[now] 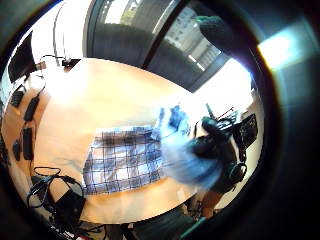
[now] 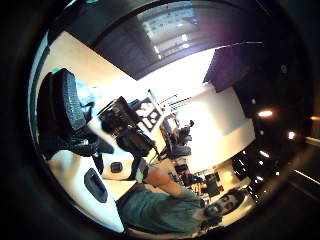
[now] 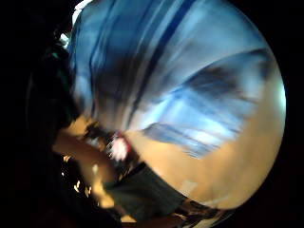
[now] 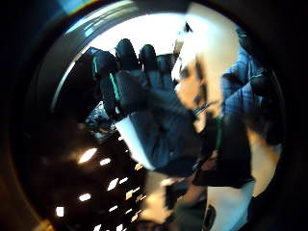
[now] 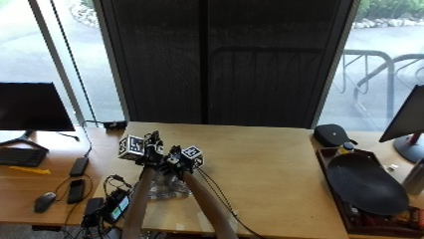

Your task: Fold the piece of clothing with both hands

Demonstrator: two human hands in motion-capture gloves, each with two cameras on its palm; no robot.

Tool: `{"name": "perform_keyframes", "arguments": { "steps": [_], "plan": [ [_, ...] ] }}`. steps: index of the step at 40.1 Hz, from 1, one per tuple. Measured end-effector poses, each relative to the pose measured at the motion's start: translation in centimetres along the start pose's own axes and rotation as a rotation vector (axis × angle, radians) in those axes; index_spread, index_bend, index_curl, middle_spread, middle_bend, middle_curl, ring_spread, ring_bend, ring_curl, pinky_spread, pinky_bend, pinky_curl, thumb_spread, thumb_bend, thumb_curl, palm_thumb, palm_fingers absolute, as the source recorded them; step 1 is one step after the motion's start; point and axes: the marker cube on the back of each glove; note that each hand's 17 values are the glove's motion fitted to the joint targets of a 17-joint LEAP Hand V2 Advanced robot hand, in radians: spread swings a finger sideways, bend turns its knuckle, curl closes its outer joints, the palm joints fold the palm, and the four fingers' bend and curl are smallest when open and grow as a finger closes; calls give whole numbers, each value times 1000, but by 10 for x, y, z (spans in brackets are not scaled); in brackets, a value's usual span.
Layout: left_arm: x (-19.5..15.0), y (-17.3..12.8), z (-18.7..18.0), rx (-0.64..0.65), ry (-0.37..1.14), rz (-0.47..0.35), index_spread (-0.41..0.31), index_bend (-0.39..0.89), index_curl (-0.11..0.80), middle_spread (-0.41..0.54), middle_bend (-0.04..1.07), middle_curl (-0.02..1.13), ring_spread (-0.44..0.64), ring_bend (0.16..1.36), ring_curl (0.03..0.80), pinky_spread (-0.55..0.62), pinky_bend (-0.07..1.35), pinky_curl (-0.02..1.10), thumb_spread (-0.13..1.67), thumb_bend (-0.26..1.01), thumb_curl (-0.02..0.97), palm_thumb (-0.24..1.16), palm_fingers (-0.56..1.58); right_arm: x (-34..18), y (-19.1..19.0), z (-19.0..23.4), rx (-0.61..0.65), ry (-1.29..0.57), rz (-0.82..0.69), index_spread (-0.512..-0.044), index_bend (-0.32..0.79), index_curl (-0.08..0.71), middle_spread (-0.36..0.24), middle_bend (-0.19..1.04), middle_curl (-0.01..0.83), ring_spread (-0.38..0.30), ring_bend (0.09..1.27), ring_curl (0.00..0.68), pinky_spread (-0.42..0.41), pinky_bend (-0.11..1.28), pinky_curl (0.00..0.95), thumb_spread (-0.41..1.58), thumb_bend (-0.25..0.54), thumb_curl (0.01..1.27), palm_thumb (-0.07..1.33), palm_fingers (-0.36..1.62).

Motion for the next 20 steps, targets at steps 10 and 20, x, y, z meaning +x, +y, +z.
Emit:
{"name": "perform_keyframes", "arguments": {
  "steps": [10,20],
  "plan": [
    [-13,5,10,-20,-234,4,-105,142,361,9,233,419,284,443,325,371,309,358,1596,317,311,508,373,30,-4,-26,113,92,-114,-213,36,8,-41,274,465,-121,722,449,-155,820,407,1158,18,600,879,779],
    [4,14,55,-147,-438,84,-109,163,363,6,223,422,282,424,320,370,286,357,1591,347,328,521,371,2,49,-113,375,767,-39,-227,156,91,-17,271,461,-69,555,412,-24,714,384,1344,23,563,850,630]
  ]
}}
